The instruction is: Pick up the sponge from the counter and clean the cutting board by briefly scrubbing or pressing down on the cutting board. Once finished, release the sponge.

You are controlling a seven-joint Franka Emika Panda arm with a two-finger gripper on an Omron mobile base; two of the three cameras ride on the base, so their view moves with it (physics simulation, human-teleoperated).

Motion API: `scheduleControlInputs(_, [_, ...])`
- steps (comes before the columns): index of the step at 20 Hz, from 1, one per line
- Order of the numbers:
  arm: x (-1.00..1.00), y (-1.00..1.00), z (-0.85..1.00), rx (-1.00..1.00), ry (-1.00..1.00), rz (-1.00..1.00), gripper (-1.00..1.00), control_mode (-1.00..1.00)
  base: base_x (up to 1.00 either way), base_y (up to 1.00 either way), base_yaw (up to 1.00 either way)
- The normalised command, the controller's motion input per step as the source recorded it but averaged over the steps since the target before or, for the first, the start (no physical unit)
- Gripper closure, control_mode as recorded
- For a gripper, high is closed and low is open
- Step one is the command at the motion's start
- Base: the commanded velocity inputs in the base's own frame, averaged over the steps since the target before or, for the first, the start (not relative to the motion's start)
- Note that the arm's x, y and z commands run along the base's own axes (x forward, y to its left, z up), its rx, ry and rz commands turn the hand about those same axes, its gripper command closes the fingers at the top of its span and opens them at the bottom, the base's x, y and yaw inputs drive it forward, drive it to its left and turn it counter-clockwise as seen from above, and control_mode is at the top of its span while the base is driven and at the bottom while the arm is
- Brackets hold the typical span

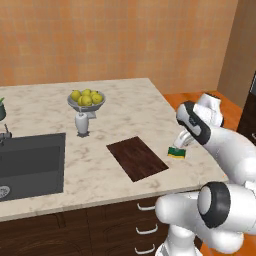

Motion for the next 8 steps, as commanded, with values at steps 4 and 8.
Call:
scheduleControlInputs(4, [-0.98, 0.08, 0.49, -0.12, -0.01, -0.14, -1.0, -1.0, 0.0, 0.0, 0.0])
scheduleControlInputs(8, [-0.77, 0.08, 0.66, -0.1, -0.02, -0.09, -1.0, -1.0, 0.0, 0.0, 0.0])
